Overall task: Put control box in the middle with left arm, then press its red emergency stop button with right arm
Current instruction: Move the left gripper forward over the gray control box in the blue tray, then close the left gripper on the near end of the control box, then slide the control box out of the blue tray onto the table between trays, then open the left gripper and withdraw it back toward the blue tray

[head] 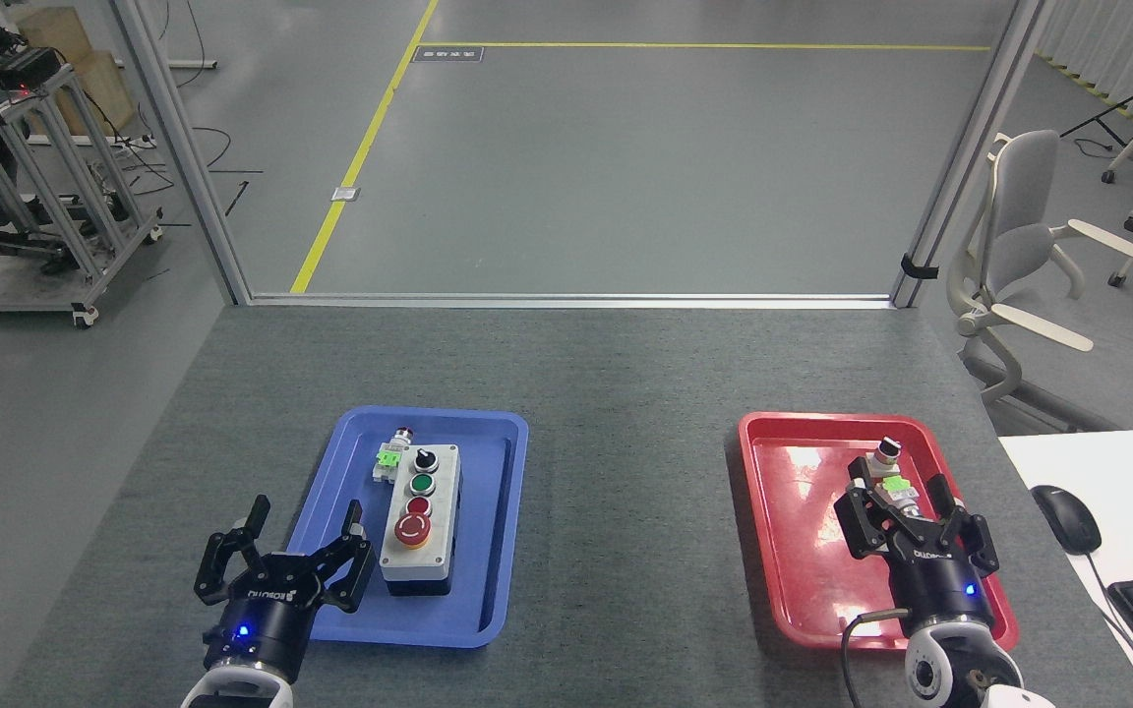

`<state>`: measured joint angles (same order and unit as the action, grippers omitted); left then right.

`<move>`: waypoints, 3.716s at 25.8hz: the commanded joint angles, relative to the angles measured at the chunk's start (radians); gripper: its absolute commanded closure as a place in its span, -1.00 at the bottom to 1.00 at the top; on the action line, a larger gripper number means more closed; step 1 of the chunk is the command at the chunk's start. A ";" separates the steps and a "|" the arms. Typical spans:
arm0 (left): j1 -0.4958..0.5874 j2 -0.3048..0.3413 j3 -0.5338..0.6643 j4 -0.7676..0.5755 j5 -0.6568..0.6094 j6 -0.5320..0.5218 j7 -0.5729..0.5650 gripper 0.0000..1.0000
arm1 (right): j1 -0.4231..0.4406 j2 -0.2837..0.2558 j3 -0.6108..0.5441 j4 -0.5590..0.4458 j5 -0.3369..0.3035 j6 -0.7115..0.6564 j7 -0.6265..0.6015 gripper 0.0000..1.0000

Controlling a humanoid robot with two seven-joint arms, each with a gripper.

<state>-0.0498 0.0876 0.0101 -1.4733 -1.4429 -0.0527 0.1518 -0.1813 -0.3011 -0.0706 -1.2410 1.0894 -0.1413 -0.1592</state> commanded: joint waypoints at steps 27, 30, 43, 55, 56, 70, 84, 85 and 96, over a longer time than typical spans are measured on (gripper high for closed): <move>-0.114 -0.082 -0.216 0.373 -0.001 0.191 0.106 -0.98 | 0.000 -0.056 -0.003 -0.017 -0.008 0.002 -0.011 -1.00; -0.134 -0.082 -0.216 0.401 -0.001 0.191 0.109 -0.98 | 0.000 -0.059 -0.003 -0.018 -0.008 0.005 -0.013 -1.00; -0.216 -0.098 -0.214 0.554 0.006 0.192 0.150 -0.96 | 0.002 -0.059 -0.003 -0.018 -0.009 0.006 -0.014 -1.00; -0.206 -0.123 -0.216 0.541 0.007 0.209 0.238 0.56 | 0.002 -0.058 -0.003 -0.017 -0.008 0.006 -0.013 -1.00; -0.196 -0.123 -0.216 0.515 0.007 0.209 0.236 0.63 | 0.002 -0.058 -0.001 -0.017 -0.008 0.008 -0.013 -1.00; -0.225 -0.226 -0.548 0.416 0.004 0.324 0.081 1.00 | 0.003 -0.056 -0.001 -0.017 -0.008 0.005 -0.011 -1.00; -0.248 -0.229 -0.782 0.487 0.159 0.407 0.049 1.00 | 0.002 -0.056 0.000 -0.017 -0.009 0.005 -0.008 -1.00; -0.248 -0.229 -0.786 0.507 0.164 0.405 0.052 1.00 | 0.002 -0.056 0.000 -0.017 -0.009 0.005 -0.008 -1.00; -0.260 -0.227 -0.806 0.541 0.171 0.405 0.069 0.69 | 0.000 -0.052 0.000 -0.017 -0.009 0.000 -0.006 -1.00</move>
<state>-0.3067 -0.1401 -0.7964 -0.9351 -1.2743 0.3515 0.2202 -0.1809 -0.3556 -0.0705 -1.2573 1.0800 -0.1391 -0.1657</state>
